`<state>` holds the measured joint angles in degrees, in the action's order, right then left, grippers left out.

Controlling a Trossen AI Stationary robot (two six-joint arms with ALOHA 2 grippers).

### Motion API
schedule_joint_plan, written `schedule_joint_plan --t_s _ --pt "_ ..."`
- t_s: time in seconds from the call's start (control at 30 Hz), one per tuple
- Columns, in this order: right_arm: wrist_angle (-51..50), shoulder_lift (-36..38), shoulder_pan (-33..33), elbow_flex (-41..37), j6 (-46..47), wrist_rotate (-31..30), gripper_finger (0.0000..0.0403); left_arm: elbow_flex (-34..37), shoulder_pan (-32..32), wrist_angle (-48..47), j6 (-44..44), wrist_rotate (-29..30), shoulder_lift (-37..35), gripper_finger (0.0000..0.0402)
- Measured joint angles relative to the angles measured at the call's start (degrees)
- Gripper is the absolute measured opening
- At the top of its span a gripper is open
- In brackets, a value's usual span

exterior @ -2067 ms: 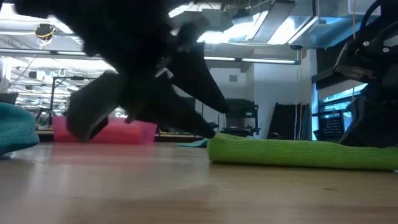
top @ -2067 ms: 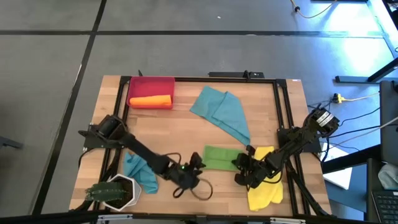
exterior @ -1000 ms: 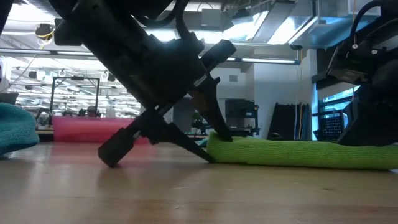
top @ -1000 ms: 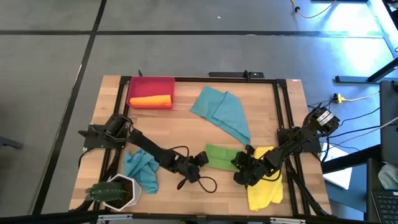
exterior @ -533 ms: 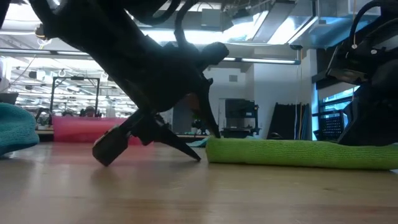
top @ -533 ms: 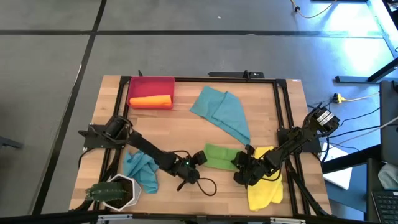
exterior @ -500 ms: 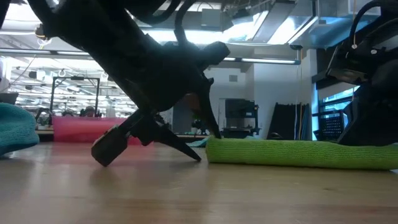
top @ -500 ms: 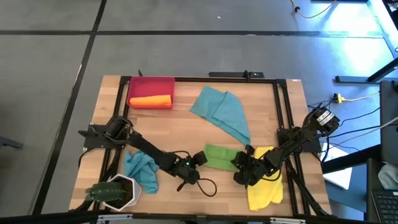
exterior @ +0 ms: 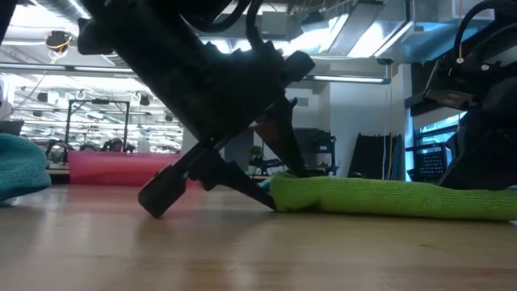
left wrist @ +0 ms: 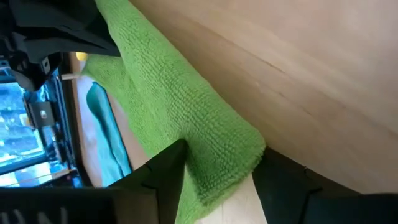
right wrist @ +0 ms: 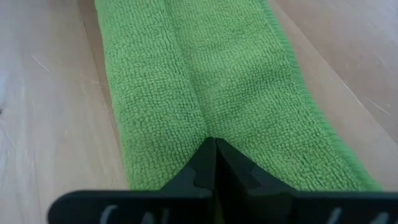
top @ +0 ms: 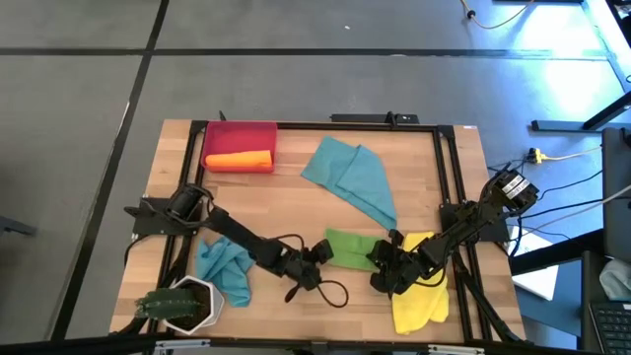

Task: Roll microfiber towels into tight, uniform cylinder then place into a basket
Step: Roll the green microfiber towel

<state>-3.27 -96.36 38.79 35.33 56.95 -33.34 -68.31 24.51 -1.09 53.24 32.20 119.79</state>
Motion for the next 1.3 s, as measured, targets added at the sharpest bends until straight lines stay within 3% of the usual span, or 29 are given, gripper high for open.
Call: schedule_joint_plan --t_s 0.2,0.47,0.67,0.9,1.07,1.3 --pt "0.0 0.0 0.0 0.0 -0.7 0.0 0.0011 -0.1 -0.3 0.5 -2.0 -1.4 0.0 0.0133" --pt "-1.8 3.4 0.0 0.2 -7.7 0.0 0.0011 -0.3 -0.4 0.8 -9.9 -8.3 0.0 0.0010" --pt "-2.2 7.5 0.7 1.9 -14.9 -1.5 0.0033 -0.2 -0.3 0.9 -19.2 -10.6 0.0 0.0002" --pt "-1.6 8.5 5.4 4.5 -24.5 -2.2 0.0112 -0.3 -0.7 1.2 -28.4 -18.6 -0.1 0.0001" --pt "-0.1 5.7 9.0 4.6 -26.0 -2.4 0.0175 -0.3 -2.1 1.4 -33.8 -28.2 -0.1 0.0000" --pt "5.8 -2.5 11.6 4.6 -29.6 -3.0 0.0217 -0.1 -2.7 2.5 -35.5 -32.9 -0.1 0.0000"
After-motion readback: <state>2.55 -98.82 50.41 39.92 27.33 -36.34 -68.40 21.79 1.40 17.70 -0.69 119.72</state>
